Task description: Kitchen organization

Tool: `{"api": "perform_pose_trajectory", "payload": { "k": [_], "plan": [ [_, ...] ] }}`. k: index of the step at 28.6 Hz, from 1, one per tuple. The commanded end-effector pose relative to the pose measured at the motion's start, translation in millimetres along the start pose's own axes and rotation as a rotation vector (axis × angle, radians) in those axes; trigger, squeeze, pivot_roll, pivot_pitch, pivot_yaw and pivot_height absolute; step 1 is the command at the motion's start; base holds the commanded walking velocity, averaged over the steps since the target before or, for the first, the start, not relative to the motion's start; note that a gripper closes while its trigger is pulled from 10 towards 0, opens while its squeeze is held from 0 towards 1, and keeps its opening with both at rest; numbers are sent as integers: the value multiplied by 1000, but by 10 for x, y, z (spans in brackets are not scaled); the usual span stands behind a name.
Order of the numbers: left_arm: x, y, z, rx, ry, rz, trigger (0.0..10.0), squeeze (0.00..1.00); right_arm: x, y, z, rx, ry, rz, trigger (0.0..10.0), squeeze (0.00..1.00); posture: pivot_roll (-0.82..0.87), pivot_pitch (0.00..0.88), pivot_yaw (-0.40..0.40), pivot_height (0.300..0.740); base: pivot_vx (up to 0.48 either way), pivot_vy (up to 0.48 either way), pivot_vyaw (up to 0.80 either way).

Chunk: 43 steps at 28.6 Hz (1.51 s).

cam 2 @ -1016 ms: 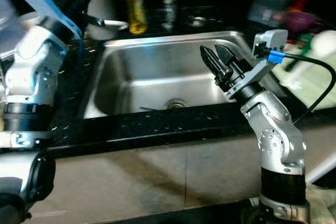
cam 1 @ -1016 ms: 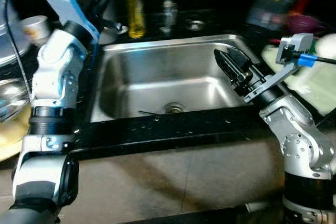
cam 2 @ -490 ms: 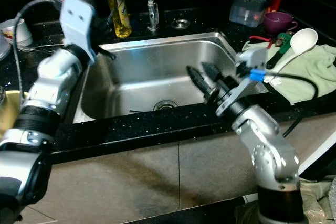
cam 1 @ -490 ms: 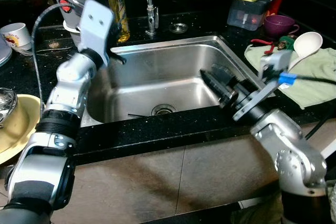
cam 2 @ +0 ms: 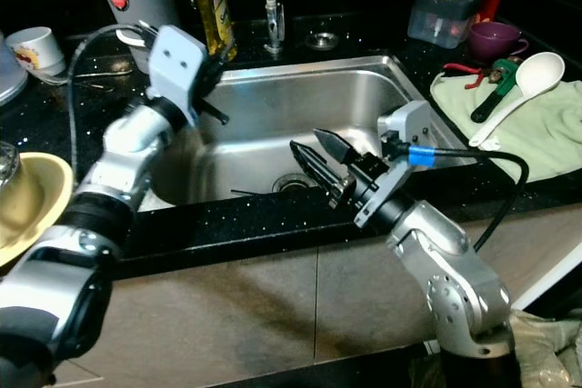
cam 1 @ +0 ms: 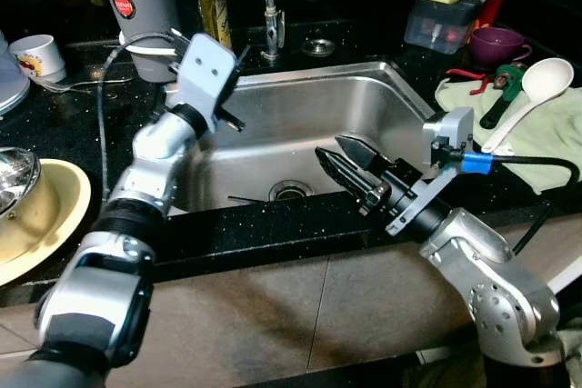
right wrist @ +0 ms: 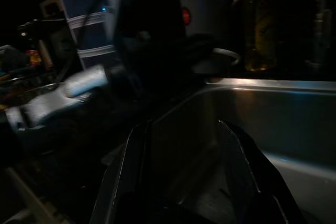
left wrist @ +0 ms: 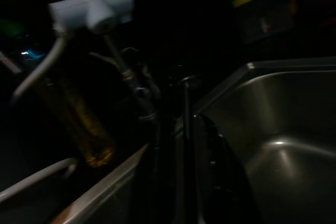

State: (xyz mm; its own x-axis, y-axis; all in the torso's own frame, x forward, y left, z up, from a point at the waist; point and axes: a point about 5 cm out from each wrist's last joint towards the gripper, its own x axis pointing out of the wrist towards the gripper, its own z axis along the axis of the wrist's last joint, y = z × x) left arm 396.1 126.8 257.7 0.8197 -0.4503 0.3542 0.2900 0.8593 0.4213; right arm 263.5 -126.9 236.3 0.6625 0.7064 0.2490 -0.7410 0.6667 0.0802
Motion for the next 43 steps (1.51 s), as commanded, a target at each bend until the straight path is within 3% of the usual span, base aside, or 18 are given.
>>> {"api": "perform_pose_trajectory", "payload": {
  "k": [1,8,9,10,16,19,20,24,30,37,39,41,43],
  "plan": [
    [54,-18,52,21,-25,-12,10000,1000,-5,47,7,2,1,15,10000,0,-93,58,28,740,0,0,0],
    [86,11,107,40,-58,47,10000,1000,-3,74,12,9,-5,23,10000,0,-94,56,29,740,0,0,0],
    [82,49,126,40,-67,76,10000,137,0,83,10,12,-7,26,10000,0,-94,56,28,740,0,0,0],
    [76,91,142,28,-77,100,10000,0,2,90,8,13,-8,27,10000,0,-93,54,27,740,0,0,0],
    [68,166,198,-36,-111,126,10000,0,10,100,8,17,-16,33,10000,0,-92,53,26,740,0,0,0],
    [45,139,341,-231,-215,62,10000,0,25,114,11,23,-39,50,10000,0,-79,48,18,740,0,0,0],
    [45,139,341,-231,-215,62,10000,0,25,114,11,23,-39,50,10000,0,-79,48,18,740,0,0,0],
    [-81,-30,458,-331,-284,-8,10000,0,54,66,-25,40,-48,28,10000,0,-72,46,14,740,0,0,0],
    [-179,-178,539,-380,-287,8,10000,0,80,-39,-92,56,-52,-41,10000,0,-44,47,6,740,0,0,0],
    [-305,-409,594,-441,-248,-20,10000,0,95,-205,-158,59,-52,-156,10000,0,-26,52,6,740,0,0,0],
    [-305,-409,594,-441,-248,-20,10000,0,95,-205,-158,59,-52,-156,10000,0,-26,52,6,740,0,0,0],
    [-445,-584,606,-490,-200,-65,10000,0,72,-361,-184,55,-60,-254,10000,0,-20,55,4,740,0,0,0],
    [-508,-658,605,-511,-180,-81,10000,0,57,-417,-191,53,-64,-285,10000,0,-20,55,4,740,0,0,0]
  ]
}}
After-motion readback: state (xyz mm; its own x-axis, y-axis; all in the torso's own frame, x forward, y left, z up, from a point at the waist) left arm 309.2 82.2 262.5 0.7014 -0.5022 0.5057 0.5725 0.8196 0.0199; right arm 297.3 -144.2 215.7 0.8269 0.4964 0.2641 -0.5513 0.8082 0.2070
